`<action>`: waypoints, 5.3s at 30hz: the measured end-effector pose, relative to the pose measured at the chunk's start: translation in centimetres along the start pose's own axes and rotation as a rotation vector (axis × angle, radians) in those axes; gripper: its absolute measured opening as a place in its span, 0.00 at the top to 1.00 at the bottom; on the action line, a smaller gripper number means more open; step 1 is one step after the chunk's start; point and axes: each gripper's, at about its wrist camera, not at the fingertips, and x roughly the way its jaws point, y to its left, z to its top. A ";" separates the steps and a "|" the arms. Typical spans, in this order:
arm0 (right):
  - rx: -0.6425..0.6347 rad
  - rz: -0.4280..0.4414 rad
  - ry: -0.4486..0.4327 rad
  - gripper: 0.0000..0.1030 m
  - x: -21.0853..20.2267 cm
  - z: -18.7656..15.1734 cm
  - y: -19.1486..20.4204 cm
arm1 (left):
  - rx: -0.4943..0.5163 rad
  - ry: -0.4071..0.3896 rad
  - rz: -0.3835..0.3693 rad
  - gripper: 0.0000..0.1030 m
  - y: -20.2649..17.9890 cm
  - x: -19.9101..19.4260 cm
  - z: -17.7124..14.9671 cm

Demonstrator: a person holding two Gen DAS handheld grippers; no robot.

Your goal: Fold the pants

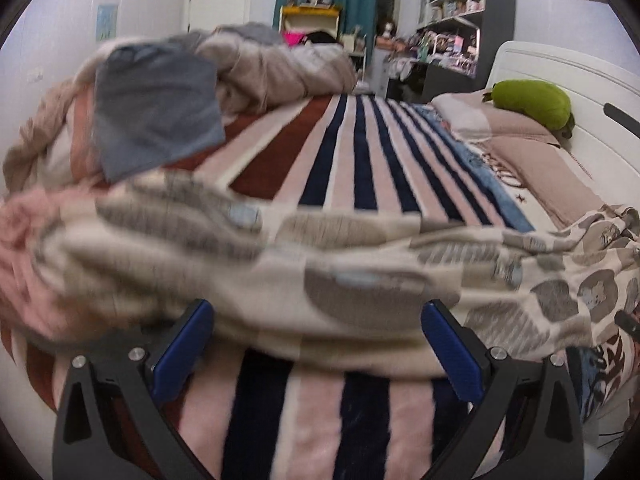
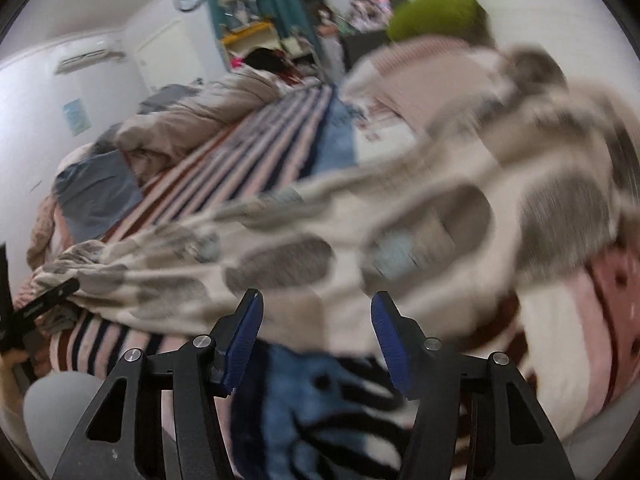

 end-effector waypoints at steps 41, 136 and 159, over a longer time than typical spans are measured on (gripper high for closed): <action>0.030 -0.018 -0.242 0.98 -4.2 4.4 -5.6 | -0.145 -0.013 -0.099 0.96 2.6 -1.7 1.9; -0.313 -0.356 0.150 0.59 4.9 25.9 -12.6 | 0.251 0.264 -0.320 0.05 -9.8 15.3 8.8; -0.265 0.026 0.248 0.79 2.2 17.7 -4.1 | 0.155 0.187 -0.337 0.05 -8.0 14.5 11.2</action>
